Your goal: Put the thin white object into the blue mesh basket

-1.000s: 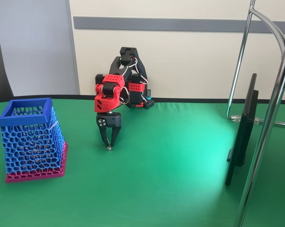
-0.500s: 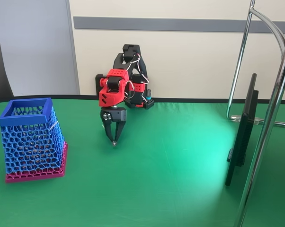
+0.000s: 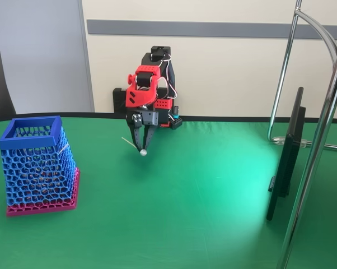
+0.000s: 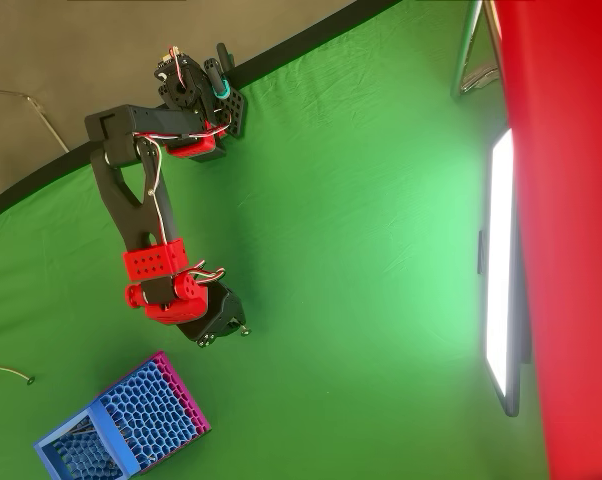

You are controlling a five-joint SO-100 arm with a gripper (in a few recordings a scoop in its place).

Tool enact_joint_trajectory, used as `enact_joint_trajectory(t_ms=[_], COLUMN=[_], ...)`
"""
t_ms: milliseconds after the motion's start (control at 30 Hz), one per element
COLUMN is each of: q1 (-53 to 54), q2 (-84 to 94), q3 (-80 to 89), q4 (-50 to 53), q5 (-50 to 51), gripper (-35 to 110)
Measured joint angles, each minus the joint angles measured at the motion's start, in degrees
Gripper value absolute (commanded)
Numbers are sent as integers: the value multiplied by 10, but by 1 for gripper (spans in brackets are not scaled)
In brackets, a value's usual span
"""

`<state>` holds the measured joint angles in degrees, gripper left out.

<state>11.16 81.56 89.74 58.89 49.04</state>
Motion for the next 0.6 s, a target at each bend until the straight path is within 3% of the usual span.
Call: enact_joint_trajectory(t_ms=[600], q1=[102], q2=[120], q3=[-58], q4=[20], q5=[-163], gripper=[6])
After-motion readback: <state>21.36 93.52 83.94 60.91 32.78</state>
